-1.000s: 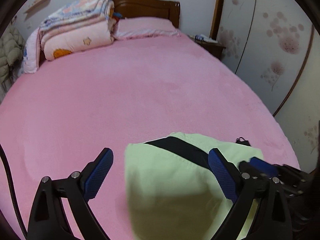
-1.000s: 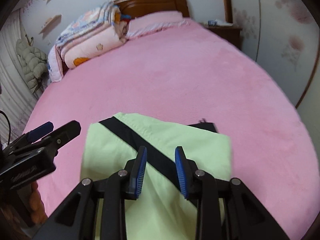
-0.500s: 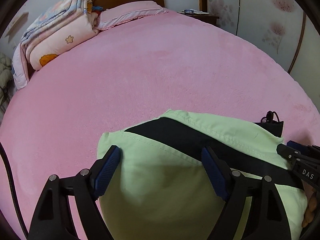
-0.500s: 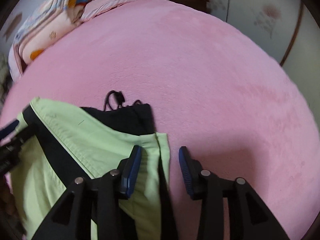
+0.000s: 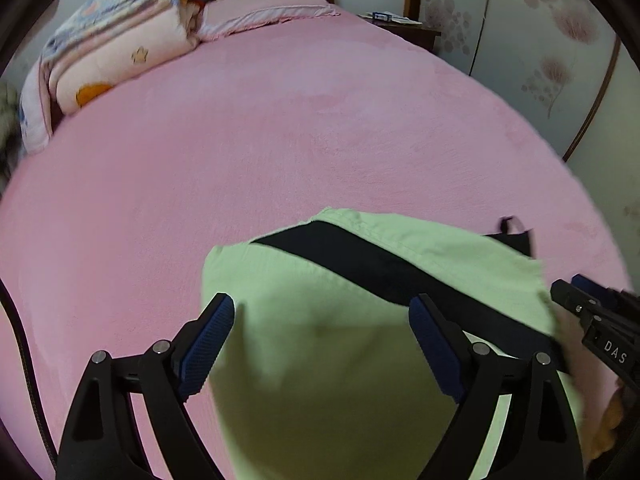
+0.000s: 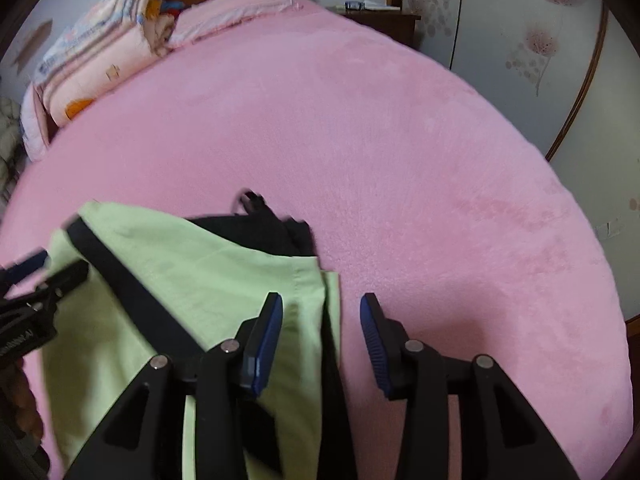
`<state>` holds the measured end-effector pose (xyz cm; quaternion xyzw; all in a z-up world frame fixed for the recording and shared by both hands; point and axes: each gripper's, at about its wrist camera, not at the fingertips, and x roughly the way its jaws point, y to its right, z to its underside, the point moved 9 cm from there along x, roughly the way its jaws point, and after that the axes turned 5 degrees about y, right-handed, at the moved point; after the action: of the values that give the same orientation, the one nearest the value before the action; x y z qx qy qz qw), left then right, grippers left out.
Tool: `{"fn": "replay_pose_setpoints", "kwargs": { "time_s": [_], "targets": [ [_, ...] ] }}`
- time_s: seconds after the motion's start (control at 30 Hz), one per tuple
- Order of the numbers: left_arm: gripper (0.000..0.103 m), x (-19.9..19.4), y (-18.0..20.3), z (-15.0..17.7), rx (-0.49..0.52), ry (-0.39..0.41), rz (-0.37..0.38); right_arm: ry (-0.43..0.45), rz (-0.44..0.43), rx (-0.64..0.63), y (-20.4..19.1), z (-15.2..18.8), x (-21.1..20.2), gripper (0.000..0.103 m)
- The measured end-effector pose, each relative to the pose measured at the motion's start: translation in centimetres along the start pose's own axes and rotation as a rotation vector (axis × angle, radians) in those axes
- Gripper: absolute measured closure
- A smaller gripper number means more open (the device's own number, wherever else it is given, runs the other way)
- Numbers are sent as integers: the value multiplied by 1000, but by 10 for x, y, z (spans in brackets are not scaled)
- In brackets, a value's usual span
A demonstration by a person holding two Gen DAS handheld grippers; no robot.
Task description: Fold large clothes
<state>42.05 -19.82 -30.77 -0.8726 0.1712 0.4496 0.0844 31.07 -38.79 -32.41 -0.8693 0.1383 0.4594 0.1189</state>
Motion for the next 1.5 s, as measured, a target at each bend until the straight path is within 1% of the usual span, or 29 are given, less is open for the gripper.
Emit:
{"fn": "replay_pose_setpoints", "kwargs": {
  "time_s": [0.13, 0.27, 0.33, 0.43, 0.47, 0.53, 0.67, 0.7, 0.77, 0.83, 0.93, 1.0, 1.2, 1.3, 1.4, 1.47, 1.5],
  "targets": [
    [15, -50, -2, -5, -15, 15, 8, 45, -61, 43, -5, -12, -53, 62],
    [13, -102, -3, -7, -35, 37, 33, 71, -74, 67, -6, -17, -102, 56],
    [13, -127, -6, -6, -54, 45, 33, 84, -84, 73, -8, -19, -129, 54],
    [12, -158, -10, -1, -83, 44, 38, 102, -94, 58, -13, -19, -167, 47],
    [12, -168, -11, 0, -93, 43, 41, 107, -95, 50, -15, -16, -176, 46],
    [12, -184, -12, 5, -103, 43, 41, 120, -95, 19, -20, -13, -199, 45],
    [12, -211, -17, 12, -110, 47, 16, 133, -110, -13, -27, -8, -231, 44],
    [12, -216, -18, 14, -116, 47, 14, 137, -115, -18, -28, -7, -236, 41],
    [12, -226, -20, 16, -138, 47, 14, 147, -125, -31, -33, -4, -250, 32],
    [12, -235, -21, 19, -156, 46, 15, 172, -143, -40, -38, -2, -263, 29],
    [12, -243, -20, 26, -170, 39, 19, 210, -173, -57, -45, 0, -278, 27],
    [12, -244, -19, 32, -191, 26, 27, 219, -186, -71, -47, 2, -283, 26],
    [12, -228, -14, 61, -272, -22, 80, 182, -248, -100, -52, 17, -277, 26],
    [12, -210, -13, 80, -292, -49, 88, 149, -268, -99, -49, 28, -264, 26],
    [12, -189, -13, 98, -315, -74, 87, 74, -300, -88, -43, 42, -242, 26],
    [12, -177, -14, 108, -334, -91, 87, 33, -300, -80, -36, 51, -226, 26],
    [12, -171, -15, 112, -343, -97, 86, 29, -295, -80, -34, 54, -222, 26]
  ]
}}
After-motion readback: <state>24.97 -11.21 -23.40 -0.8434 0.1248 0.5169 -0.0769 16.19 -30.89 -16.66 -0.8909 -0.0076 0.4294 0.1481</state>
